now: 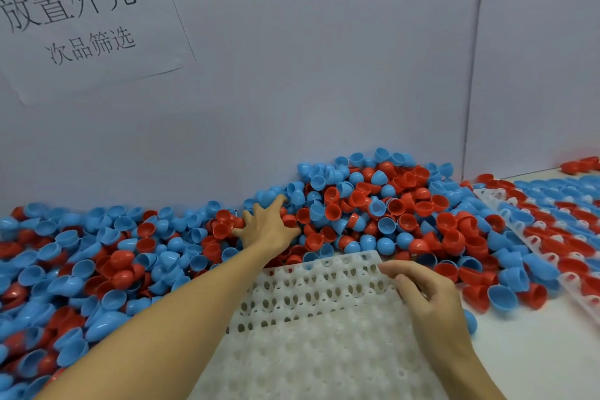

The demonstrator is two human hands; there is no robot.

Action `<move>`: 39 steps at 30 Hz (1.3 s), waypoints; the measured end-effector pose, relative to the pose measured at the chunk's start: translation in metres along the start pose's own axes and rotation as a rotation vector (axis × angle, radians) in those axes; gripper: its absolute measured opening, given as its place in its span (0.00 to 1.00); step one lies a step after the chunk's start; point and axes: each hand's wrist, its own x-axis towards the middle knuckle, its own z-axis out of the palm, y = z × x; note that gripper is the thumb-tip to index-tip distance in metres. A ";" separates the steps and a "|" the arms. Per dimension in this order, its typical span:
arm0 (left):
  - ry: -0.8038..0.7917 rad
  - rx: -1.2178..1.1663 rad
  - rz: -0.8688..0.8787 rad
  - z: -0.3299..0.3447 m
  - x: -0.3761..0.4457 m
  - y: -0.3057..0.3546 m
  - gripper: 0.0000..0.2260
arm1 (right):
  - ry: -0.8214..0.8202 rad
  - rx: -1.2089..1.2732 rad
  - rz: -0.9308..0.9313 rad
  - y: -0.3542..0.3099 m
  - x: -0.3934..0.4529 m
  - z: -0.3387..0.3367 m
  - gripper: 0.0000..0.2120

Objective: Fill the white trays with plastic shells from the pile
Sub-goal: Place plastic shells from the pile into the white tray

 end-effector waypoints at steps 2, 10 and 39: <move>0.064 -0.127 -0.011 -0.004 0.000 -0.004 0.16 | 0.001 0.006 0.004 0.000 0.000 0.000 0.18; 0.142 -0.556 -0.076 -0.046 0.023 -0.026 0.12 | 0.007 0.010 0.011 0.001 0.001 0.000 0.18; -0.062 -1.637 -0.434 -0.101 -0.004 -0.063 0.09 | 0.004 -0.002 0.024 0.000 0.003 0.002 0.17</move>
